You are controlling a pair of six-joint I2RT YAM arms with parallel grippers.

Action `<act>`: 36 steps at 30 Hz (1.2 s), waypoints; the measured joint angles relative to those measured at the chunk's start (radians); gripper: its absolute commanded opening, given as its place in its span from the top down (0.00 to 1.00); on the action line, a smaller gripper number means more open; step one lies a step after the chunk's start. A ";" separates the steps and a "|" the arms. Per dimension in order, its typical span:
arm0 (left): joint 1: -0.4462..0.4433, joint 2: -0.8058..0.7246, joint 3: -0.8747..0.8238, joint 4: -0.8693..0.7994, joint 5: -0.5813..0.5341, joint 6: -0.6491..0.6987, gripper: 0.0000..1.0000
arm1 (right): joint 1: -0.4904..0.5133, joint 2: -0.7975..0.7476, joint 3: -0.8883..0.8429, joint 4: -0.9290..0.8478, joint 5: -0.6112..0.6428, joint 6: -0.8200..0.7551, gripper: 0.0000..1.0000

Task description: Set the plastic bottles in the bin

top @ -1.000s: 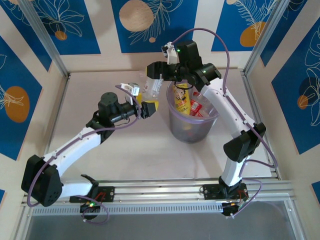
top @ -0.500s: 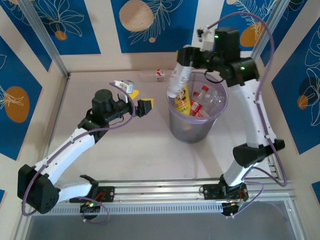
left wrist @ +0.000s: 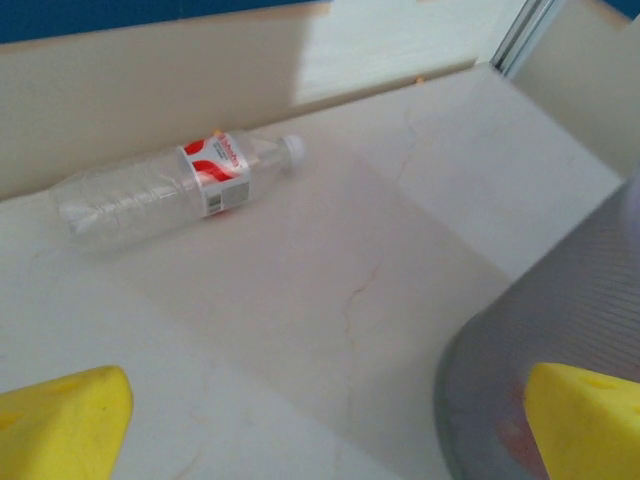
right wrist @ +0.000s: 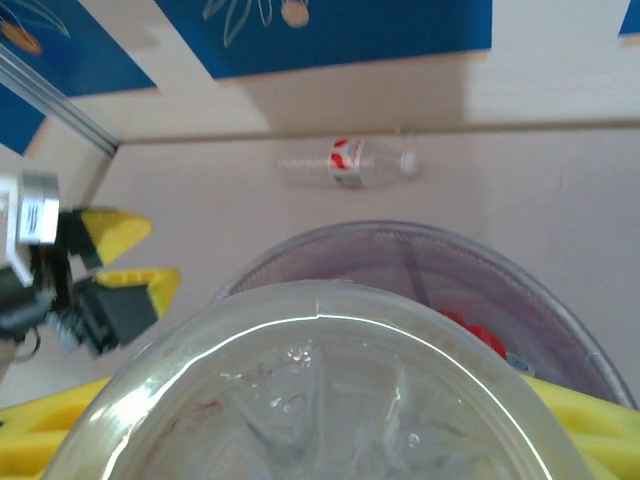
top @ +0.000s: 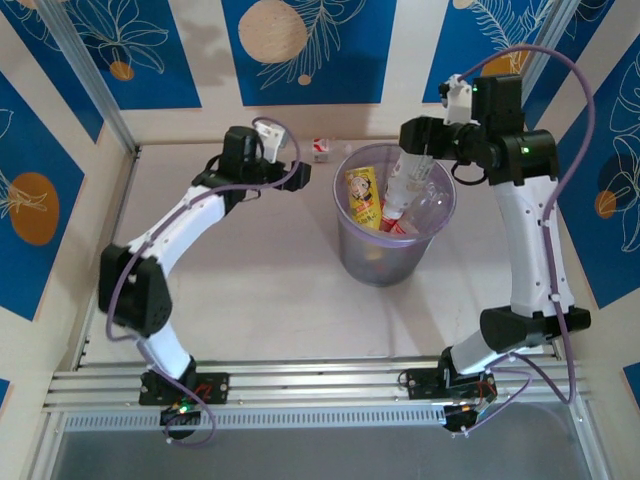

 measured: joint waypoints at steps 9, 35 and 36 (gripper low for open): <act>0.068 0.401 0.478 -0.102 0.043 0.061 0.00 | 0.045 0.098 -0.060 -0.019 -0.002 -0.027 0.38; 0.166 1.086 1.123 0.094 0.010 -0.206 0.00 | 0.105 0.131 -0.185 -0.010 0.087 -0.056 0.17; 0.169 1.089 1.130 0.094 0.011 -0.216 0.00 | 0.106 0.128 -0.190 -0.006 0.090 -0.053 0.17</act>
